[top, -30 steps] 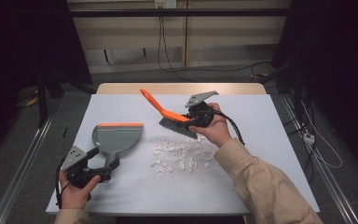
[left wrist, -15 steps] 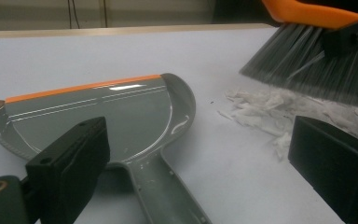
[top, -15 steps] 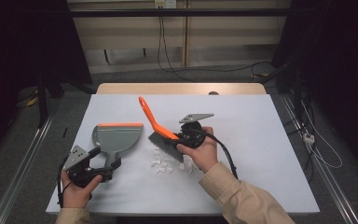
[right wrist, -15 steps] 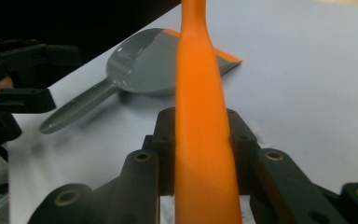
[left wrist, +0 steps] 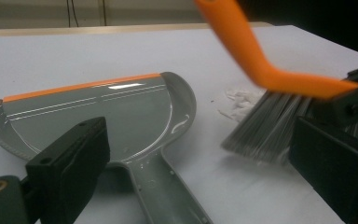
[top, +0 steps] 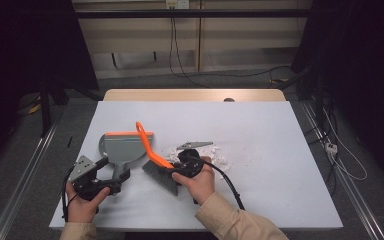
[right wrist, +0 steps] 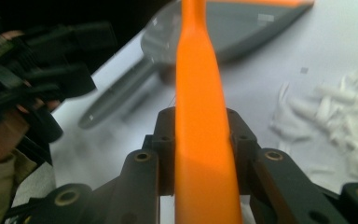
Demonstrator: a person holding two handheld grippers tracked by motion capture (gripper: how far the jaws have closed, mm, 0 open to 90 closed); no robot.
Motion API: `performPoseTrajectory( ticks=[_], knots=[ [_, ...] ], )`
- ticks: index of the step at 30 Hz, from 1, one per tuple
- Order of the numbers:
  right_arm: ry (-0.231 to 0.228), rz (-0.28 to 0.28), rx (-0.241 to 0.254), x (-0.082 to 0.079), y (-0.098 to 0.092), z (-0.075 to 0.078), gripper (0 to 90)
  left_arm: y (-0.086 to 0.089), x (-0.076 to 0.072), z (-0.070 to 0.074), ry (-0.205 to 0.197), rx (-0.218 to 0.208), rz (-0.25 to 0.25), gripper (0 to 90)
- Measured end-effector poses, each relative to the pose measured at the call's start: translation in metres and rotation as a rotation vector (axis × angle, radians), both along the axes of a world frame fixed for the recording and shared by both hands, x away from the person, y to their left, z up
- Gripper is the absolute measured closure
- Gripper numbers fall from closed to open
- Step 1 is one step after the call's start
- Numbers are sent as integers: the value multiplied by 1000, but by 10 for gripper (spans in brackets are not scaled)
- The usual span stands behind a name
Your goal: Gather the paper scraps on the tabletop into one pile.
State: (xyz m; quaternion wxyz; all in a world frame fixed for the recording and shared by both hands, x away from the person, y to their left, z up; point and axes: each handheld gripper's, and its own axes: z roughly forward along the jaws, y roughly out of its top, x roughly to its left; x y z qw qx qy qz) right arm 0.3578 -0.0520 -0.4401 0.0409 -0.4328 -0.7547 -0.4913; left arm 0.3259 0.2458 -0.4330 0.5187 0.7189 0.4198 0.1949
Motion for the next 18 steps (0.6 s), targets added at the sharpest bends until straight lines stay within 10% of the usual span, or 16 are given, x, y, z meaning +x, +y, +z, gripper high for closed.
performPoseTrajectory(
  ticks=[11,18],
  knots=[
    [-56,-136,-148,26,-52,-1,713,0,0,1,-3,9,-2,51],
    [-94,-192,-99,34,-67,17,713,-3,1,1,-5,4,-5,51]
  ],
)
